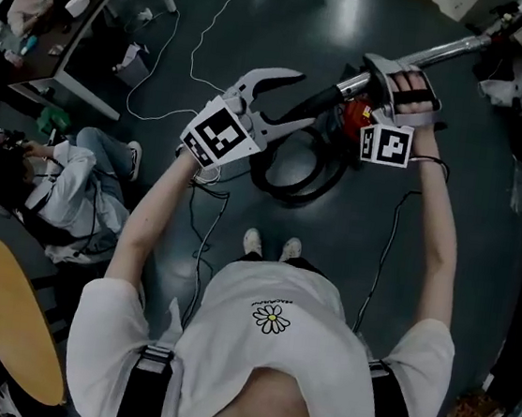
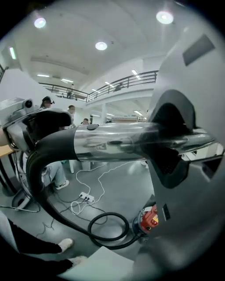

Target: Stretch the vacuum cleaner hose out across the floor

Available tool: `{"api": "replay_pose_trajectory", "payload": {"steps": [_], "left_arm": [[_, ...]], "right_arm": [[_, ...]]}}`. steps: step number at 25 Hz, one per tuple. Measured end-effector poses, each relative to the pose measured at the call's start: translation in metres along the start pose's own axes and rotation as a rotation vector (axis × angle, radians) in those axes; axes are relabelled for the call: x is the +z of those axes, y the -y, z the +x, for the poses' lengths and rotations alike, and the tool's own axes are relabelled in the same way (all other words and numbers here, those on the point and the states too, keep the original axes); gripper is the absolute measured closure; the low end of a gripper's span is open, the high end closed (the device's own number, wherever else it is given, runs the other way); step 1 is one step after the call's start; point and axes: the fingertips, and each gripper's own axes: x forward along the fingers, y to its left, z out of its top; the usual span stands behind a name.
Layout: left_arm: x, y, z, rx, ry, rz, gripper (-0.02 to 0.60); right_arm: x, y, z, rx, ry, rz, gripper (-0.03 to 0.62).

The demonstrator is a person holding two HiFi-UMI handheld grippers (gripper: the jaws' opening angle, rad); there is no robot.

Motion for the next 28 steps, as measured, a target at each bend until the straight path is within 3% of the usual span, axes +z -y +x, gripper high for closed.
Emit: {"api": "replay_pose_trajectory", "payload": {"steps": [9,14,17,19,21,23,24,26,28], "left_arm": [[0.016,0.028,-0.013,-0.148,0.015,-0.310,0.336],[0.010,0.034,-0.041,-0.204,0.156,-0.540,0.336],[0.001,0.040,-0.051,-0.235,0.113,-0.629,0.336],[-0.005,0.046,-0.052,-0.297,0.056,-0.721,0.336],[-0.007,0.059,-0.051,-0.416,0.016,-0.790,0.336],[-0.003,0.080,-0.049,-0.543,-0.015,-0.783,0.336],[0.000,0.089,-0.048,-0.572,-0.019,-0.776,0.336],[0.005,0.097,-0.045,-0.552,0.023,-0.821,0.336],[0.011,0.099,-0.043,-0.511,0.114,-0.937,0.336]], "right_arm": [[0.076,0.039,-0.022,-0.103,0.211,-0.177,0.442],[0.111,0.041,-0.030,-0.117,0.289,-0.240,0.442],[0.124,0.038,-0.038,-0.122,0.328,-0.251,0.442],[0.130,0.036,-0.045,-0.130,0.356,-0.253,0.442],[0.141,0.036,-0.051,-0.148,0.393,-0.265,0.442],[0.156,0.038,-0.056,-0.177,0.437,-0.287,0.442],[0.163,0.039,-0.057,-0.191,0.455,-0.294,0.442],[0.169,0.038,-0.059,-0.197,0.480,-0.284,0.441],[0.171,0.034,-0.059,-0.161,0.494,-0.248,0.441]]}}
